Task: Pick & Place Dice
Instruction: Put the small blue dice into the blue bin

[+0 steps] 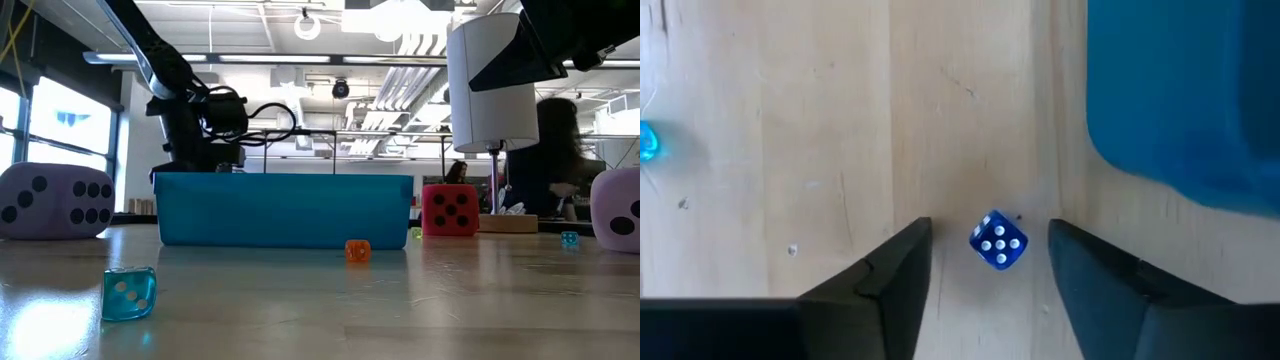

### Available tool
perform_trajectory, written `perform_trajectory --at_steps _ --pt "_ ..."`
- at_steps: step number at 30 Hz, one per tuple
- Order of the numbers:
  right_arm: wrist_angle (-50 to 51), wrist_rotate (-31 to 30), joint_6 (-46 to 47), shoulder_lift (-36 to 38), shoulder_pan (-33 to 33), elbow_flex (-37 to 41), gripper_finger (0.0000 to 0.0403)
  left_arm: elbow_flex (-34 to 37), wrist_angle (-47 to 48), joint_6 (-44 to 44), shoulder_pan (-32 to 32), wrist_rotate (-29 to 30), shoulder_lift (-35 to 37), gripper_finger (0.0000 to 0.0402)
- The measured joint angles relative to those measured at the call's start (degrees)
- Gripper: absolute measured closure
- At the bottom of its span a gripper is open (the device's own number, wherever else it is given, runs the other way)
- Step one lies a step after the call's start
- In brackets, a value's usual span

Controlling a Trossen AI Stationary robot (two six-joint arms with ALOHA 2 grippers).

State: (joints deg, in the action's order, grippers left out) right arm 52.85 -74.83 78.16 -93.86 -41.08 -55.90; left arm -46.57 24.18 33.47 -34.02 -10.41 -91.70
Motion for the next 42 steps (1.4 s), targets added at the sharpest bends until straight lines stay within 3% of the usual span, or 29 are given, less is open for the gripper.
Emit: perform_trajectory --at_steps 17,22,29,37,42 --pt "0.01 0.02 0.01 0.0 0.0 0.0 0.0401 -0.02 0.33 0.07 0.09 -0.2 0.02 0.0344" --pt "0.01 0.04 -0.16 0.0 0.0 0.0 0.0401 -0.04 0.45 -0.01 0.09 0.19 0.04 0.0347" --pt "0.01 0.04 -0.4 0.0 0.0 0.0 0.0401 0.06 3.05 -1.84 0.33 5.14 1.76 0.0345" --pt "0.01 0.21 -0.41 0.0 0.0 0.0 0.0401 0.11 4.13 -4.78 3.78 12.98 8.56 0.0345" --pt "0.01 0.28 -0.41 0.0 0.0 0.0 0.0401 0.09 4.66 -8.29 8.58 21.91 13.22 0.0345"
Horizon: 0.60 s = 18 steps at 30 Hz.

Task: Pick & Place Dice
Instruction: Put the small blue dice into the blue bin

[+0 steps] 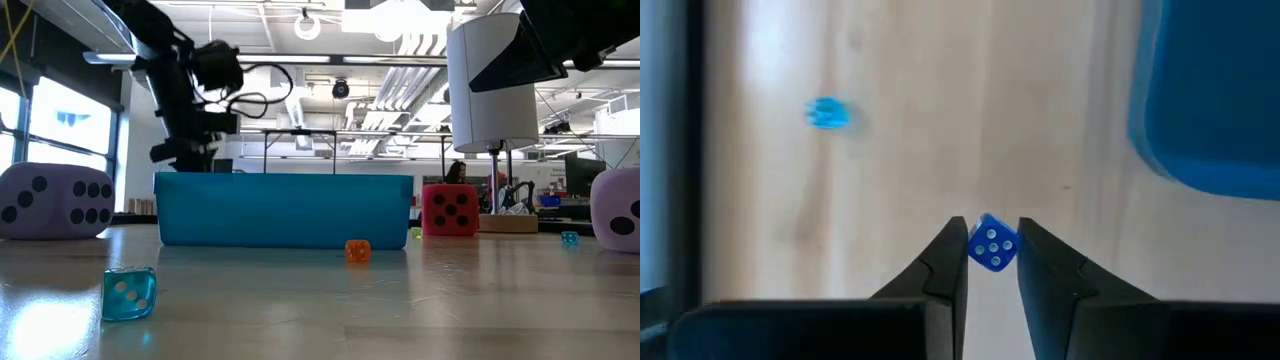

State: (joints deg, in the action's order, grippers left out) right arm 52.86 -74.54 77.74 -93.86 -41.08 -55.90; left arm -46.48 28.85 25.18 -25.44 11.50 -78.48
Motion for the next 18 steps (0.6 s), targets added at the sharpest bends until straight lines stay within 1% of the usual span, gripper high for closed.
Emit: perform_trajectory --at_steps 4,5,7,10,12,15,18 --pt "0.0 0.0 -0.01 0.0 0.0 0.0 0.0401 0.0 0.01 -2.57 5.24 11.85 3.77 0.0345" --pt "0.0 0.0 -0.01 0.0 0.0 0.0 0.0401 0.0 0.0 -3.03 6.6 14.33 4.66 0.0345" --pt "0.0 0.0 -0.01 0.0 0.0 0.0 0.0401 0.0 -0.07 -3.29 9.56 17.43 6.63 0.0345" --pt "0.0 0.0 -0.01 0.0 0.0 0.0 0.0401 0.0 -0.26 -3.53 13.97 17.67 9.17 0.0345" --pt "0.0 -0.01 0.01 0.0 0.0 0.0 0.0401 0.0 -1.06 -5.5 16.97 17.65 10.57 0.0345" --pt "-0.01 -0.01 0.0 0.0 0.0 0.0 0.0401 -0.02 -2.94 -8.36 20.96 17.63 11.79 0.0345" --pt "-0.02 -0.02 0.01 0.0 0.0 0.0 0.0401 -0.02 -5.7 -8.88 23.81 17.63 12.12 0.0345"
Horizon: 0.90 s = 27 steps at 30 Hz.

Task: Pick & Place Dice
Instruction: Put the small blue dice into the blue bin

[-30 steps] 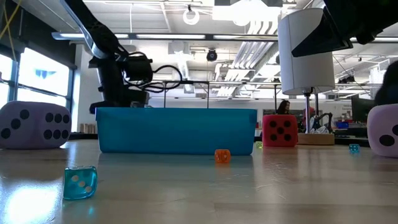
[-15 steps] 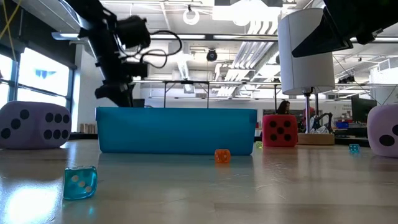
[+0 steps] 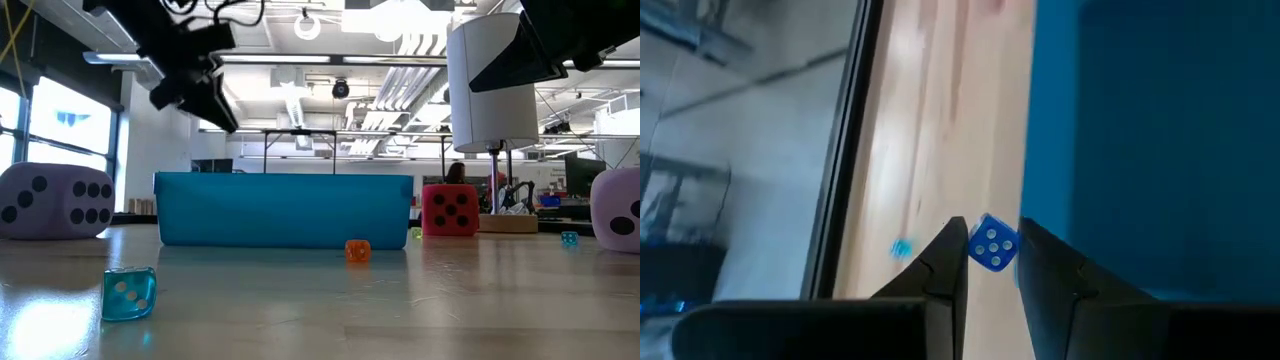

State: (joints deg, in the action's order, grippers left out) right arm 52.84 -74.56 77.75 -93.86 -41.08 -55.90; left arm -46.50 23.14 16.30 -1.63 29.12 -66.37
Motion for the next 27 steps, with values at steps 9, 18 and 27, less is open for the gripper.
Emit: perform_trajectory --at_steps 9,18,27 --pt "0.0 0.0 -0.02 0.0 0.0 0.0 0.0401 -0.04 -4.8 -6.51 3.48 -0.01 0.0 0.0345" --pt "-0.02 0.0 -0.02 0.0 0.0 0.0 0.0401 -0.09 -5.96 -10.98 1.48 -13.19 -0.55 0.0333" --pt "0.0 -0.09 -0.02 0.0 0.0 0.0 0.0401 -0.09 -8.19 -11.86 -0.78 -21.6 -3.88 0.0312"
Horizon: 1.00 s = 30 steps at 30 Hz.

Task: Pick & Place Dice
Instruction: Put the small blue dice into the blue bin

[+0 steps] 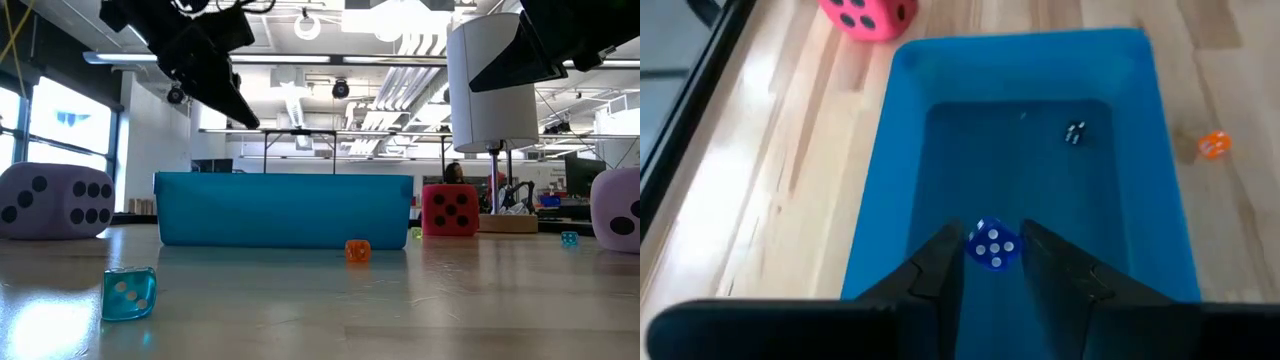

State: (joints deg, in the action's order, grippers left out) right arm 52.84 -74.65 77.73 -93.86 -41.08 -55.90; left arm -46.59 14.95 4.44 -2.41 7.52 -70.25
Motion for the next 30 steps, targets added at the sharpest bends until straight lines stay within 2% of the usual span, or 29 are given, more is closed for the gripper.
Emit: perform_trajectory --at_steps 7,19,30 --pt "0.02 0.02 0.0 0.0 0.0 0.0 0.0401 0.0 0.12 -0.05 -0.58 -3.57 -4.08 0.0313" --pt "0.04 0.04 -0.01 0.0 0.0 0.0 0.0401 0.0 0.59 -0.1 -0.59 -2.77 -5.54 0.0312" --pt "0.04 0.04 -0.02 0.0 0.0 0.0 0.0401 0.0 5.37 -0.43 -0.57 -2.93 -5.54 0.0312"
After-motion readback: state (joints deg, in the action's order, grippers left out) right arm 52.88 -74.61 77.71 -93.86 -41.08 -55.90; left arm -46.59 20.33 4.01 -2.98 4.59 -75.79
